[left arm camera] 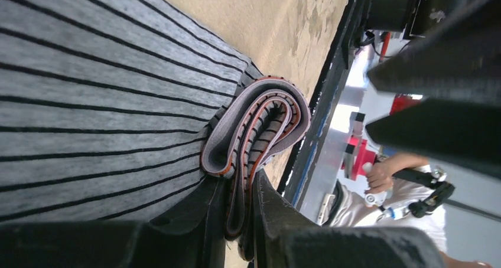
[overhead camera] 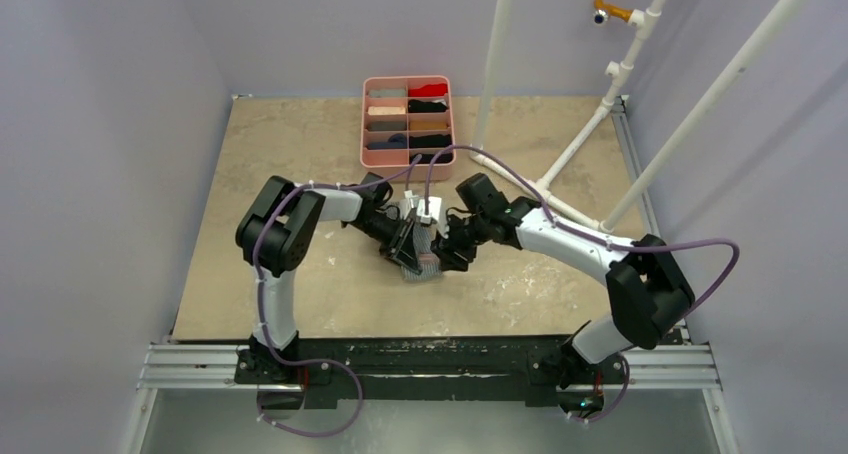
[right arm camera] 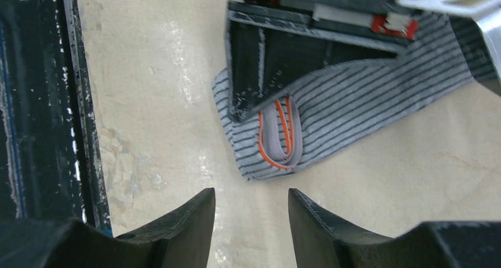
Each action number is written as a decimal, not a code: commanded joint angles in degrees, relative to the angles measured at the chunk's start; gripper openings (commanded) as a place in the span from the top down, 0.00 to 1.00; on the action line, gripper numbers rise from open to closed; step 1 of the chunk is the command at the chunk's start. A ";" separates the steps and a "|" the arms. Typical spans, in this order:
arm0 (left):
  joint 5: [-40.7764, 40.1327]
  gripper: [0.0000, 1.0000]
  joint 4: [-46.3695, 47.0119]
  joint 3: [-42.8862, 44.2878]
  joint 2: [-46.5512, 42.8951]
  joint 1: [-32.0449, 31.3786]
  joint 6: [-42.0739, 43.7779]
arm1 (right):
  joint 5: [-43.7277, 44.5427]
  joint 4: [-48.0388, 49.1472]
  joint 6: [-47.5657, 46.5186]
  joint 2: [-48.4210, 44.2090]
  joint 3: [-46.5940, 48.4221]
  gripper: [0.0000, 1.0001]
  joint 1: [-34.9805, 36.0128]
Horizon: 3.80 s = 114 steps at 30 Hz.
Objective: Roll the underwear
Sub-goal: Roll the underwear to the center of the board.
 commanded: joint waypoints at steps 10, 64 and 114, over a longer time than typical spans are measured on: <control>-0.24 1.00 -6.02 4.01 6.14 2.69 -3.55 | 25.94 10.15 -5.99 -0.70 -3.10 0.53 17.03; -2.23 0.43 -27.48 13.20 6.10 6.15 5.00 | 14.22 -10.74 -10.16 15.71 7.11 1.00 21.72; -37.70 0.42 -39.63 19.80 -5.23 9.55 18.53 | -0.54 -23.42 -7.56 38.56 23.84 1.00 19.89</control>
